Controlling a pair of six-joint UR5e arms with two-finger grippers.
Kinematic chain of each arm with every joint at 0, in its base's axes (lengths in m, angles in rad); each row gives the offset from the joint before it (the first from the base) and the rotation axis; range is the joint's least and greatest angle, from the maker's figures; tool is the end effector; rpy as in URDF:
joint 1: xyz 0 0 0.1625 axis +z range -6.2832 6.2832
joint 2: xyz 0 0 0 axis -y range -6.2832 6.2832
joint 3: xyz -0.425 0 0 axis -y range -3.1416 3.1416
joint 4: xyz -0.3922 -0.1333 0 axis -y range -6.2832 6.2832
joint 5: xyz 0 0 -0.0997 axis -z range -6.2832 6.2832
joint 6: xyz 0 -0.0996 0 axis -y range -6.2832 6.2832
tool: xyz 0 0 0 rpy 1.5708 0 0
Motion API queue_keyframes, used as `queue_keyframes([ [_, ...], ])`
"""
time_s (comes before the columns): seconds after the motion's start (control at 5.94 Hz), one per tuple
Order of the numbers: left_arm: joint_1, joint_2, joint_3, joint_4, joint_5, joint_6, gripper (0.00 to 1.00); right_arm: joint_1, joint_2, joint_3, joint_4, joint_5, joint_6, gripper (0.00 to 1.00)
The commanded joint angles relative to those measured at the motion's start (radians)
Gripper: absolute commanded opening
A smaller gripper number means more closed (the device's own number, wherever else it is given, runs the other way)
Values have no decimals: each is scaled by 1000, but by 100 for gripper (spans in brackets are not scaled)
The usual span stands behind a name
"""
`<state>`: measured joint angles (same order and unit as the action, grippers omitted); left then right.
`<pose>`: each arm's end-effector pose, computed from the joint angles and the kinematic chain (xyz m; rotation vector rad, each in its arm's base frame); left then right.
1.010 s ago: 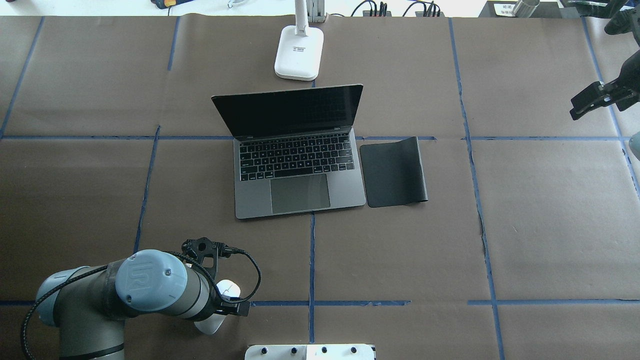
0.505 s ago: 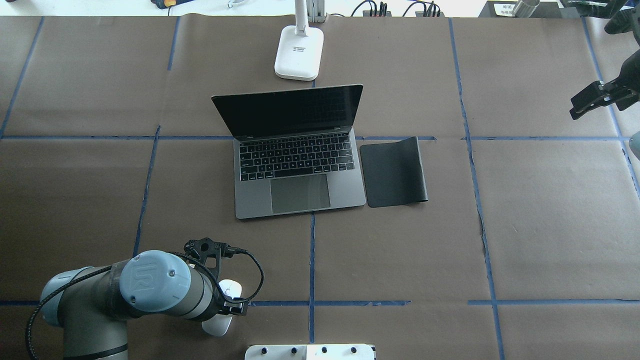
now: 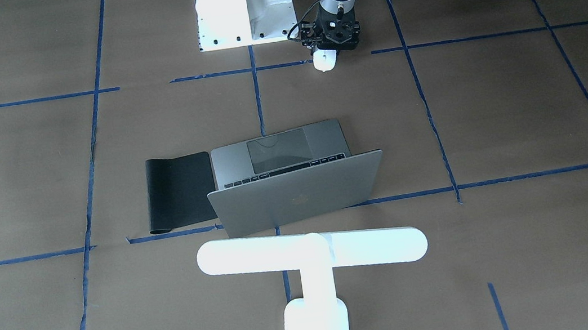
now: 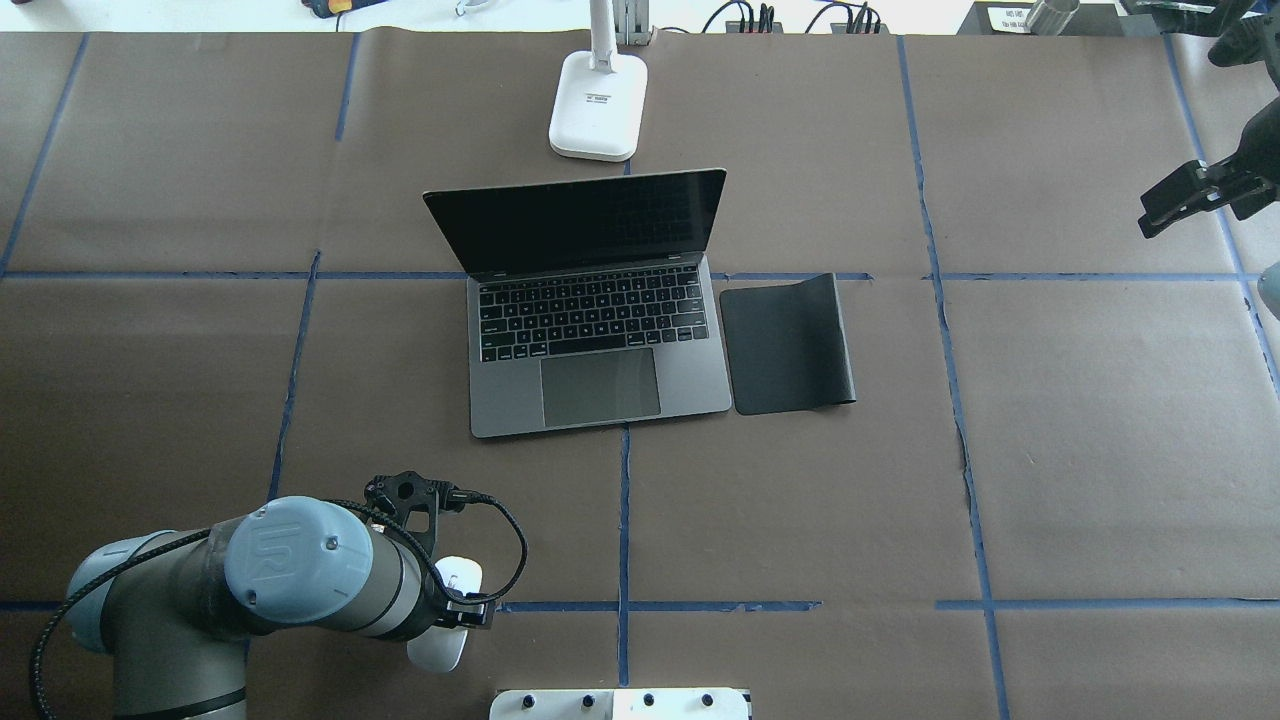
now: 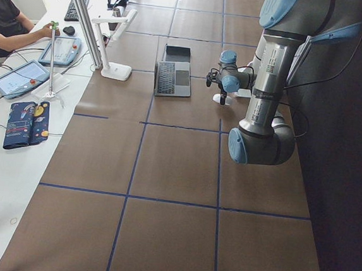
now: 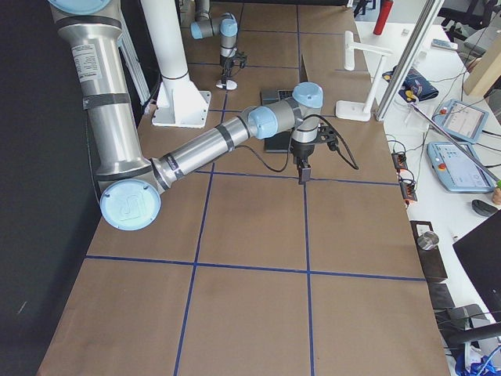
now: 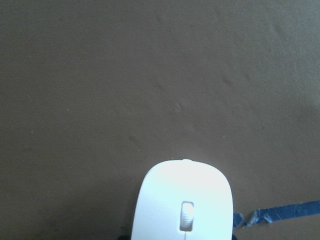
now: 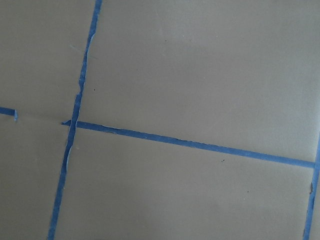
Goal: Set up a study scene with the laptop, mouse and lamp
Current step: 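Lower the left gripper and grasp the white mouse, then carry the white mouse with the left gripper over the mouse pad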
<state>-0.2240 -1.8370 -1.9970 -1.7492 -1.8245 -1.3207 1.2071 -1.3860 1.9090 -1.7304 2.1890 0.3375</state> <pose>0.5138 -0.2281 0.3080 -0.0274 0.8978 0.1348 -0.1214 -0.5315 0.4248 0.1204 -0.6951 -0.1374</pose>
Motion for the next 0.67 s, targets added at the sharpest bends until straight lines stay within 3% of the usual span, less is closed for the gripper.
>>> queue_keyframes([
  [0.0,-44,-11,-77,99,-2,3,6,2,-5,5,0,2,0,100],
  [0.34,-133,-216,-33,271,-2,11,6,8,-8,7,0,2,-2,100],
  [0.5,-153,-349,94,257,-2,8,6,23,-16,-5,-5,2,-77,100],
])
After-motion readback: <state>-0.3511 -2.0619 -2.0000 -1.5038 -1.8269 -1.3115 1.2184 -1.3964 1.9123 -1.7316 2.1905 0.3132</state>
